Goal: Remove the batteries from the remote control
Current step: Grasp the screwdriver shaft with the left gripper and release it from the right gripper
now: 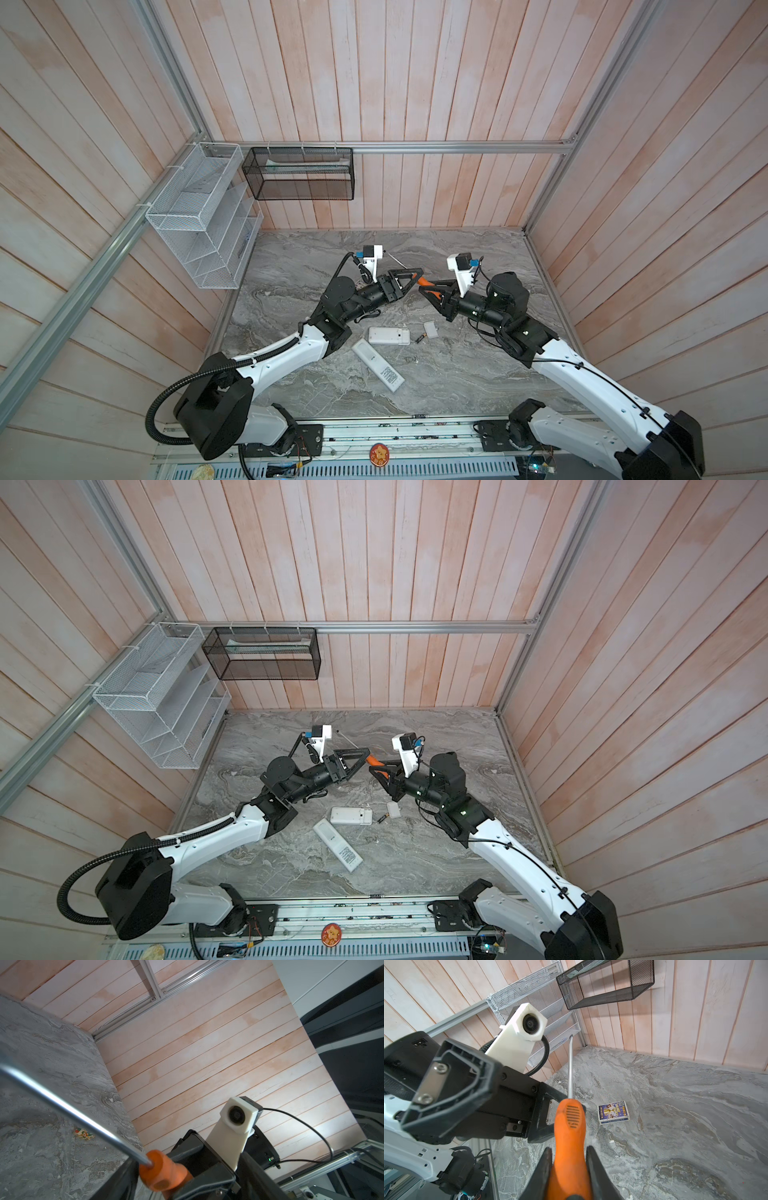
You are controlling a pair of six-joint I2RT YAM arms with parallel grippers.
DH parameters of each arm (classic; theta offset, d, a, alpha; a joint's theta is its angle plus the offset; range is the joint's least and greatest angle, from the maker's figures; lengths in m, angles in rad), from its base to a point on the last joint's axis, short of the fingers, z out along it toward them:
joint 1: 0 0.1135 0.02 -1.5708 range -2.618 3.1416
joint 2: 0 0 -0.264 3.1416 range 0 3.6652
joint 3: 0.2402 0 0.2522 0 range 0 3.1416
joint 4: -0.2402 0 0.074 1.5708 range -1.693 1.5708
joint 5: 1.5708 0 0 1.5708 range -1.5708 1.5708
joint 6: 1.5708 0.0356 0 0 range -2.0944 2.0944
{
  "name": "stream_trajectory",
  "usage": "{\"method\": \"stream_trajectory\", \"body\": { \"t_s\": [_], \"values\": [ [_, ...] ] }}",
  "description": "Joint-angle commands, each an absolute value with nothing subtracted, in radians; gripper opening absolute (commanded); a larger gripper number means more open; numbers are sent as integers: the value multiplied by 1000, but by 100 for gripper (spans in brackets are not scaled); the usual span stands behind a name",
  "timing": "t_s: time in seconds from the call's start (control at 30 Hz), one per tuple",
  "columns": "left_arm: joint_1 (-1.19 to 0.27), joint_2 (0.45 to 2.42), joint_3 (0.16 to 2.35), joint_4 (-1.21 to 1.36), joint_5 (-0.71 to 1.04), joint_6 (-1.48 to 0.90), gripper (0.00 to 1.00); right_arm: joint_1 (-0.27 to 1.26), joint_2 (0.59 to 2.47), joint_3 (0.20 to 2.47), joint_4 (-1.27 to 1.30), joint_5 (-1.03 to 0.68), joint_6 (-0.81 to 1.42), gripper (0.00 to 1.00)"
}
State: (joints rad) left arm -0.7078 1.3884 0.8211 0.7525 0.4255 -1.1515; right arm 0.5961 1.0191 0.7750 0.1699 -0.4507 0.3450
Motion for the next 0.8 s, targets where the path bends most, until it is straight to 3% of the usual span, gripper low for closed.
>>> {"method": "stream_trajectory", "body": {
  "t_s": [0.0,0.1,0.5,0.77],
  "values": [
    [-724,1406,850,799,393,-1147,72,613,1017,784,227,-418,353,0],
    [-734,1408,848,789,374,-1146,67,620,1016,782,229,-414,351,0],
    [-740,1422,851,785,362,-1167,19,634,1018,771,237,-398,354,0],
    [-740,1416,848,778,364,-1166,3,639,1019,774,235,-388,355,3]
  ]
}}
